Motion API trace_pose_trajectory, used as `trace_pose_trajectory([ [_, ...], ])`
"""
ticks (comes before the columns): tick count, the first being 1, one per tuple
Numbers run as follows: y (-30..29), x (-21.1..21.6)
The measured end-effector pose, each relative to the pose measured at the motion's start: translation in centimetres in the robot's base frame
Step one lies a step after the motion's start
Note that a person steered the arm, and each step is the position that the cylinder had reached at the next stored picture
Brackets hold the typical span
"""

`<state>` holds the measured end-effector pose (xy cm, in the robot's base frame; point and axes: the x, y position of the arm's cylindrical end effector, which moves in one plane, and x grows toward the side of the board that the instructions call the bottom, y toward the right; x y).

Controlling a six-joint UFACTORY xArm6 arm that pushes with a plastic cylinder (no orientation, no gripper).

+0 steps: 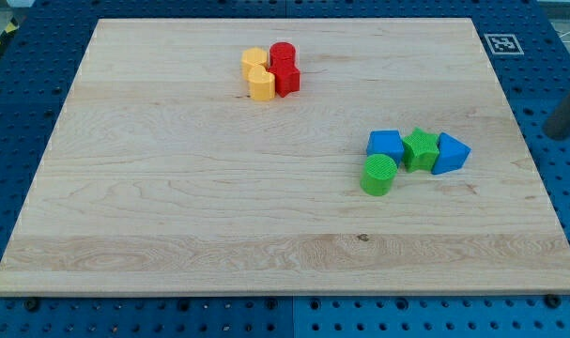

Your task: Separate the green star and blue triangle

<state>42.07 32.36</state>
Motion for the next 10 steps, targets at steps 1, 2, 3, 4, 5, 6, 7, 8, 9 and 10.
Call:
trace_pose_trajectory([
  [1,-4.6,-1.0],
  [2,-8.5,-0.9],
  [3,-12.8,0.2],
  [4,-15.3,2.0],
  [5,-15.4,2.0],
  [6,-14.4,-0.4],
  [7,-14.0,-0.3],
  [8,-14.0,2.6],
  [9,-14.0,5.7],
  [10,-14.0,7.1],
])
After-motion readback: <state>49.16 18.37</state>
